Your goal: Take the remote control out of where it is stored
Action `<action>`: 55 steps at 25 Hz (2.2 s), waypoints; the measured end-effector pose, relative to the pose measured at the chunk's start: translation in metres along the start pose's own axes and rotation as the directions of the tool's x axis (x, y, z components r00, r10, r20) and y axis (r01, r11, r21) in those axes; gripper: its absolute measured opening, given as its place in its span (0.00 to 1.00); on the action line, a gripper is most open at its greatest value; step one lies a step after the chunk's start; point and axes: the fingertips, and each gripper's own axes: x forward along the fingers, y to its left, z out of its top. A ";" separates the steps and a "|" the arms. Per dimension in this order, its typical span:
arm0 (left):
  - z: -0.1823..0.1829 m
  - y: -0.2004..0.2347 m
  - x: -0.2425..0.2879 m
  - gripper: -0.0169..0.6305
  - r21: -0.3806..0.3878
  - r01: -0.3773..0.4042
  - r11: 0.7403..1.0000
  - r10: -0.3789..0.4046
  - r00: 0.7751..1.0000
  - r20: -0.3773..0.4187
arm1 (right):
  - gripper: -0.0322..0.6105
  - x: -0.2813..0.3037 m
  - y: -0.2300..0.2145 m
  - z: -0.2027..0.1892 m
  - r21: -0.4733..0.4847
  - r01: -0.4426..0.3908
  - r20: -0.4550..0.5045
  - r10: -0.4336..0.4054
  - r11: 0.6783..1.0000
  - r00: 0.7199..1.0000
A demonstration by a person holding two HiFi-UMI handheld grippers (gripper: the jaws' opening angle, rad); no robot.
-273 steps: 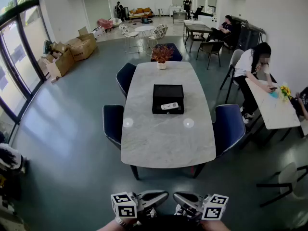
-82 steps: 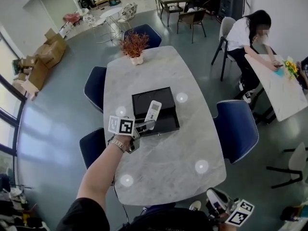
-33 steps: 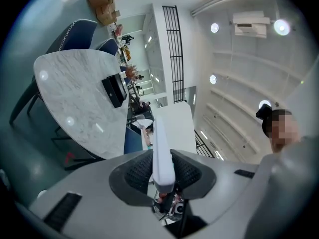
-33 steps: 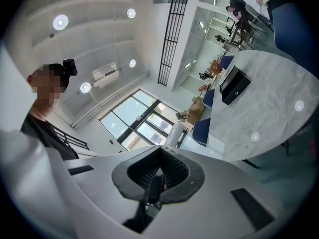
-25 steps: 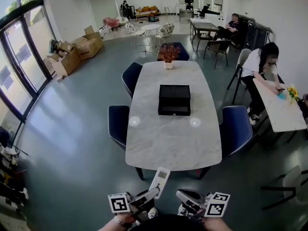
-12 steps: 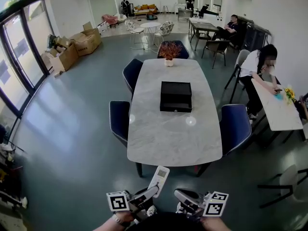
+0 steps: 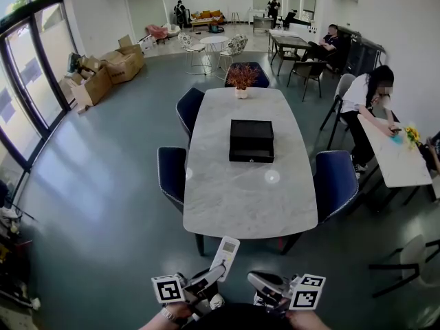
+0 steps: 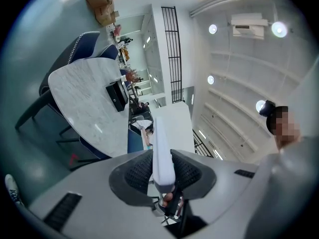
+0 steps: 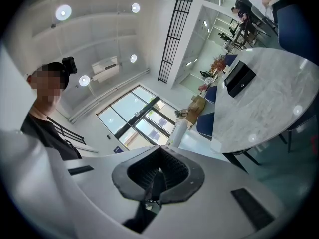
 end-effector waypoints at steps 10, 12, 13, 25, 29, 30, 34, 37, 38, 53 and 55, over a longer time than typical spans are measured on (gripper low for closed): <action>-0.005 -0.007 0.000 0.20 0.012 0.017 1.000 -0.017 1.000 -0.020 | 0.06 -0.004 0.003 -0.002 0.006 0.007 0.015 -0.007 1.000 1.000; -0.006 -0.005 0.000 0.20 0.010 0.015 1.000 -0.015 1.000 -0.022 | 0.06 -0.004 0.003 -0.002 0.005 0.006 0.015 -0.006 1.000 1.000; -0.005 -0.005 -0.001 0.20 0.011 0.015 1.000 -0.015 1.000 -0.022 | 0.06 -0.005 0.003 -0.003 0.004 0.006 0.015 -0.006 1.000 1.000; 0.022 -0.014 -0.001 0.20 0.026 0.036 0.999 -0.037 0.999 0.025 | 0.06 -0.008 0.002 -0.001 -0.002 0.013 0.005 -0.013 1.000 1.000; 0.010 -0.011 0.003 0.20 0.004 0.039 0.999 -0.039 0.999 0.004 | 0.06 -0.008 0.001 0.001 -0.007 0.020 0.011 -0.020 1.000 1.000; 0.006 -0.010 0.005 0.20 0.002 0.041 0.999 -0.041 0.999 -0.006 | 0.06 -0.009 0.000 0.001 -0.007 0.024 0.013 -0.023 1.000 1.000; 0.001 -0.006 0.007 0.20 -0.007 0.035 0.999 -0.035 0.999 -0.022 | 0.06 -0.009 -0.003 0.000 -0.010 0.026 0.012 -0.026 1.000 1.000; 0.003 -0.007 0.008 0.20 -0.009 0.031 0.999 -0.031 0.999 -0.016 | 0.06 -0.009 -0.003 0.001 -0.011 0.027 0.009 -0.027 1.000 1.000; 0.004 -0.008 0.008 0.20 -0.007 0.030 1.000 -0.030 0.999 -0.014 | 0.06 -0.010 -0.003 0.001 -0.012 0.026 0.008 -0.026 1.000 1.000; 0.004 -0.009 0.013 0.20 -0.007 0.028 1.000 -0.028 1.000 -0.013 | 0.06 -0.012 -0.005 0.004 -0.005 0.027 0.013 -0.026 1.000 1.000; 0.003 -0.010 0.015 0.20 -0.002 0.032 1.000 -0.032 0.999 -0.015 | 0.06 -0.013 -0.007 0.004 -0.006 0.026 0.013 -0.026 1.000 1.000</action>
